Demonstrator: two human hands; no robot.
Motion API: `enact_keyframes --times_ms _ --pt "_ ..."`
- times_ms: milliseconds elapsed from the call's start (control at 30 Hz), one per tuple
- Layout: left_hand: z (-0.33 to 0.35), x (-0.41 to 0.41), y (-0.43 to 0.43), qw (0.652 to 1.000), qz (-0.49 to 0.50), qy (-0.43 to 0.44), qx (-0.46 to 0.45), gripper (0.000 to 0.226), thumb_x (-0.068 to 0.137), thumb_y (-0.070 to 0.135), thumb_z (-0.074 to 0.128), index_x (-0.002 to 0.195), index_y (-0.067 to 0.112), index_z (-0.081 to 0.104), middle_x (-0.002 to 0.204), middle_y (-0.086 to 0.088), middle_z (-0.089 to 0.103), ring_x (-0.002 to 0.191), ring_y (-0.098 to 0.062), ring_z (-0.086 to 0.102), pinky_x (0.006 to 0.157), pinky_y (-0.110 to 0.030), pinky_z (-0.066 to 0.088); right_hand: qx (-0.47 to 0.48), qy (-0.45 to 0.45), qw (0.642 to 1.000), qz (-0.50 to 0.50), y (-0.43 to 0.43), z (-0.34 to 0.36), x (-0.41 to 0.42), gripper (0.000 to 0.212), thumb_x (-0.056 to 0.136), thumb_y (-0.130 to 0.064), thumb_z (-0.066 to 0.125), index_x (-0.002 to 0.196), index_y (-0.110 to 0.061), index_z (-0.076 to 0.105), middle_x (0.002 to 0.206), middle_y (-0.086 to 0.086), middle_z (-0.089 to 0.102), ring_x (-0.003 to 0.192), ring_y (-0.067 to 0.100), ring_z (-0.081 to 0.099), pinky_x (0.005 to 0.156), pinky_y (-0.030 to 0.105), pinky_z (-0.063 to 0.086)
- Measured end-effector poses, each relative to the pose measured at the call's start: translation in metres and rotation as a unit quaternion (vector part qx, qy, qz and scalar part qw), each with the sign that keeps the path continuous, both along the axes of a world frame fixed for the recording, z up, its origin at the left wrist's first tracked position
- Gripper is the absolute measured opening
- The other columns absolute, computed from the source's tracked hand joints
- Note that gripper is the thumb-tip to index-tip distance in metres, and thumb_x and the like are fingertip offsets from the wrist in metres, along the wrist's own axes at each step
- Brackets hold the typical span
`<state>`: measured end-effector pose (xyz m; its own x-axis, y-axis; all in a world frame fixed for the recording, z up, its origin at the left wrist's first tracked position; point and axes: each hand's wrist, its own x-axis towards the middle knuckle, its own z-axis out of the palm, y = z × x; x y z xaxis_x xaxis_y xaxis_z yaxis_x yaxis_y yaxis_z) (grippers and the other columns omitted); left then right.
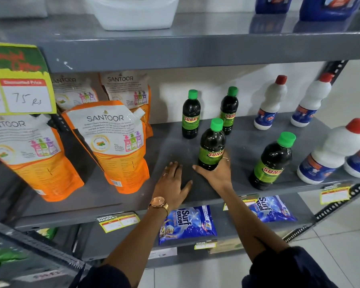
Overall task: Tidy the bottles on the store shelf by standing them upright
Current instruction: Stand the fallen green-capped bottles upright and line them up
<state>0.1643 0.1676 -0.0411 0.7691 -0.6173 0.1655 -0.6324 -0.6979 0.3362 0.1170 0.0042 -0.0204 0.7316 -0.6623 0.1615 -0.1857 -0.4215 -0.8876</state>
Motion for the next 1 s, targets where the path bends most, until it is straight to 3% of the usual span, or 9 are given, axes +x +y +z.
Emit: enact_keyframes --times_ms 67,100,200,333,533,700,833,933,1000 --pt "-0.001 0.000 0.000 1.000 0.002 0.001 0.000 0.066 0.093 0.051 0.037 0.145 0.012 0.022 0.156 -0.008 0.019 0.143 -0.024 0.012 0.114 -0.036 0.017 0.014 -0.011 0.999 0.037 -0.007 -0.002 -0.011 0.073 0.063 -0.018 0.086 0.127 -0.014 0.050 0.111 -0.005 0.060 0.114 0.021 0.058 0.086 0.014 0.044" --pt "-0.001 0.000 0.000 1.000 0.004 0.003 -0.001 0.066 0.093 0.051 0.037 0.145 0.012 0.022 0.156 -0.008 0.018 0.143 -0.024 0.012 0.114 -0.036 0.017 0.012 -0.019 0.999 0.041 -0.011 -0.003 -0.015 0.068 0.065 -0.015 0.085 0.125 -0.014 0.054 0.108 -0.007 0.061 0.110 0.019 0.061 0.086 0.017 0.045" --pt "-0.001 0.002 -0.001 1.000 0.005 0.009 0.001 0.067 0.093 0.052 0.036 0.145 0.012 0.022 0.156 -0.008 0.017 0.143 -0.025 0.012 0.114 -0.036 0.018 0.018 -0.025 0.998 0.046 -0.016 0.003 -0.020 0.067 0.062 -0.021 0.089 0.121 -0.012 0.059 0.108 -0.003 0.066 0.101 0.013 0.062 0.090 0.028 0.050" --pt "0.000 0.002 -0.001 1.000 0.000 0.008 0.000 0.064 0.094 0.049 0.036 0.144 0.011 0.023 0.156 -0.009 0.019 0.143 -0.025 0.012 0.114 -0.036 0.016 0.032 -0.004 0.996 0.085 -0.016 0.006 -0.034 0.068 0.058 -0.025 0.091 0.118 -0.011 0.062 0.108 -0.001 0.071 0.095 0.007 0.066 0.082 0.011 0.050" --pt "0.003 -0.001 0.000 0.999 -0.013 0.022 -0.029 0.052 0.098 0.031 0.037 0.144 0.008 0.025 0.155 -0.012 0.019 0.144 -0.025 0.010 0.114 -0.032 0.009 0.043 0.000 0.992 0.121 -0.003 -0.008 -0.078 0.062 0.060 -0.025 0.090 0.115 -0.013 0.064 0.102 -0.006 0.073 0.093 -0.001 0.068 0.084 0.018 0.054" --pt "0.007 -0.010 0.009 0.985 -0.033 0.115 -0.122 0.051 0.092 0.015 0.045 0.142 0.018 0.032 0.149 -0.012 0.036 0.137 -0.026 0.031 0.110 -0.038 0.028 0.060 0.006 0.988 0.146 0.003 -0.005 -0.085 0.072 0.060 -0.028 0.089 0.123 -0.026 0.055 0.112 -0.012 0.067 0.109 0.004 0.063 0.093 0.020 0.050" --pt "0.011 -0.032 0.009 0.943 -0.060 0.259 -0.199 0.086 0.070 0.027 0.059 0.146 0.026 0.018 0.146 0.003 0.040 0.136 -0.015 0.031 0.112 -0.036 0.027 0.031 -0.100 0.994 -0.033 0.005 -0.011 -0.116 0.083 0.057 -0.040 0.088 0.128 -0.018 0.051 0.121 -0.004 0.054 0.109 0.007 0.055 0.090 0.015 0.046" --pt "0.008 -0.048 -0.009 0.954 -0.012 0.235 -0.183 0.101 0.060 0.050 0.075 0.143 0.033 0.019 0.143 0.004 0.044 0.133 -0.018 0.036 0.107 -0.039 0.035 0.020 -0.155 0.972 -0.174 -0.020 -0.019 -0.141 0.075 0.072 -0.021 0.083 0.133 -0.015 0.040 0.129 0.007 0.042 0.114 0.024 0.049 0.100 0.040 0.045" --pt "0.008 -0.055 -0.024 0.965 0.048 0.182 -0.185 0.091 0.052 0.064 0.076 0.129 0.036 0.036 0.127 0.000 0.056 0.117 -0.023 0.052 0.093 -0.038 0.048 0.012 -0.108 0.986 -0.128 -0.049 -0.021 -0.145 0.092 0.073 -0.012 0.081 0.146 -0.009 0.025 0.146 0.006 0.029 0.131 0.023 0.038 0.112 0.039 0.034"
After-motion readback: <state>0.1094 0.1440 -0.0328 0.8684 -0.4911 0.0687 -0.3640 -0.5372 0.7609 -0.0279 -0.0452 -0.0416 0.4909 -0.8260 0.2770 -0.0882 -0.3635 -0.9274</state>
